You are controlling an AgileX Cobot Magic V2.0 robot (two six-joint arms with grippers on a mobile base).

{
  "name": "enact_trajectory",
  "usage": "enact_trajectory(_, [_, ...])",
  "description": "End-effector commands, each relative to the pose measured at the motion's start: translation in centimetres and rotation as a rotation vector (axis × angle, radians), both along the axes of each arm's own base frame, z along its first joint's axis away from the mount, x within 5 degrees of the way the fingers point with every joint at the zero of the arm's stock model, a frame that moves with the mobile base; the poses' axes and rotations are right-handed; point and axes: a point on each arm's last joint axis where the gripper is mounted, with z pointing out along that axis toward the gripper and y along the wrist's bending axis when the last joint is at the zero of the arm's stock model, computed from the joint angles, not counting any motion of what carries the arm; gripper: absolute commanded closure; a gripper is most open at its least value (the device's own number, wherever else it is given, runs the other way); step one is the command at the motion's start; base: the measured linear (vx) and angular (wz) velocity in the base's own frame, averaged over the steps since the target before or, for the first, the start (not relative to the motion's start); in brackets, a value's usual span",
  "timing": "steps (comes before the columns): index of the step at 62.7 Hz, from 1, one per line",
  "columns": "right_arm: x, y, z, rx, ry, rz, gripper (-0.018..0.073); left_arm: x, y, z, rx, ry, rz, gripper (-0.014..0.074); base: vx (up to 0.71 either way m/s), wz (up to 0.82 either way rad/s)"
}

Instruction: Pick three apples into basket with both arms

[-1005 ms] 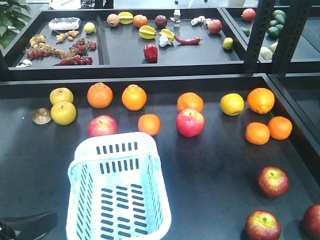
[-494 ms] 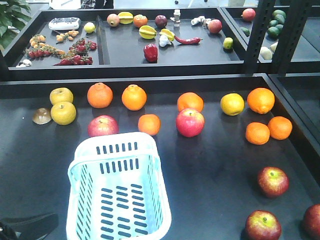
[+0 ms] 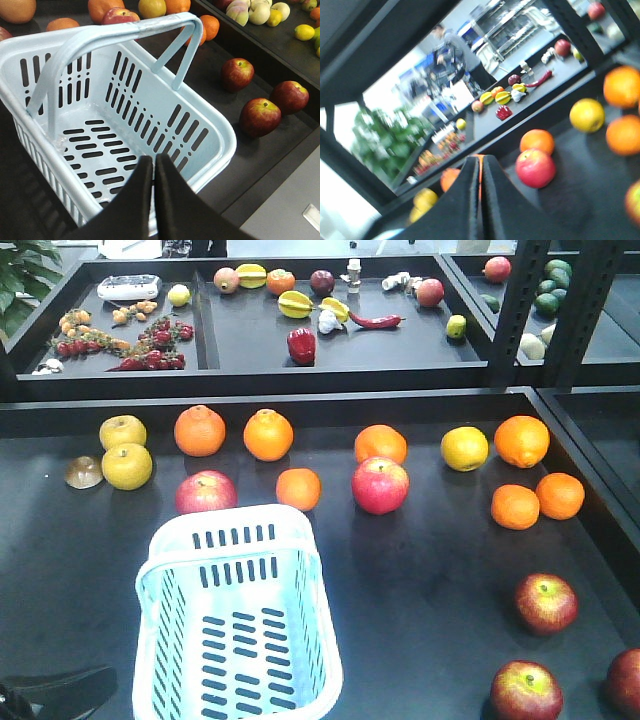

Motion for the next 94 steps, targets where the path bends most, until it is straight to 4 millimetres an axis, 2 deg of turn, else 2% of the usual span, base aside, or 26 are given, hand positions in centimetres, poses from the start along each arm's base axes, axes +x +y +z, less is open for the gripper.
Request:
enact_trajectory(1, [-0.2,-0.1,3.6,-0.183,0.003,-0.006,0.0564,0.3,0.0,0.9,-0.008,-0.026,0.002,0.0604,0.0,0.0])
enact_trajectory(12, [0.8,-1.0,7.3,-0.486,0.325,-0.019,0.0564,0.3,-0.1,0.9,-0.008,-0.026,0.001,0.0604,0.0,0.0])
enact_trajectory(17, [1.9,-1.7,8.3,-0.577,0.457,-0.043,0.0564,0.3,-0.1,0.9,-0.008,-0.026,0.001,0.0604,0.0,0.0])
enact_trajectory(29, [4.1,-2.0,9.4,-0.628,0.497,-0.058,0.0564,0.3,-0.1,0.9,-0.008,-0.026,0.001,0.0604,0.0,0.0])
enact_trajectory(37, [6.4,-2.0,8.5,-0.652,0.667,0.003,0.0542,0.3,-0.1,0.9,-0.008,-0.026,0.001,0.0604,0.0,0.0])
enact_trajectory(43, [9.0,-1.4,8.2,-0.671,0.72,0.116,0.0469,0.3,-0.1,0.9,-0.008,-0.026,0.001,0.0604,0.0,0.0])
enact_trajectory(49, [12.0,-0.3,8.1,-0.635,0.732,0.257,0.0344,0.3,-0.1,0.9,-0.008,-0.026,0.001,0.0604,0.0,0.0])
enact_trajectory(55, [14.5,0.4,7.3,-0.632,0.815,0.383,0.0157,0.3,-0.1,0.9,-0.008,-0.026,0.001,0.0604,0.0,0.0])
enact_trajectory(61, [16.2,0.4,5.2,-0.621,0.95,0.451,-0.0015,0.3,-0.1,0.9,-0.008,-0.026,0.001,0.0604,0.0,0.0])
enact_trajectory(68, [17.6,0.5,2.9,-0.598,1.085,0.511,-0.0146,0.3,-0.1,0.9,-0.008,-0.026,0.001,0.0604,0.0,0.0])
enact_trajectory(75, [18.7,0.5,1.4,-0.584,1.137,0.528,-0.0168,0.3,-0.1,0.9,-0.009,-0.025,-0.004,0.0604,0.0,0.0])
enact_trajectory(94, [20.6,0.5,-1.9,-0.542,1.273,0.567,-0.0124,0.3,-0.1,0.9,-0.012,-0.023,-0.005,0.0604,0.0,0.0])
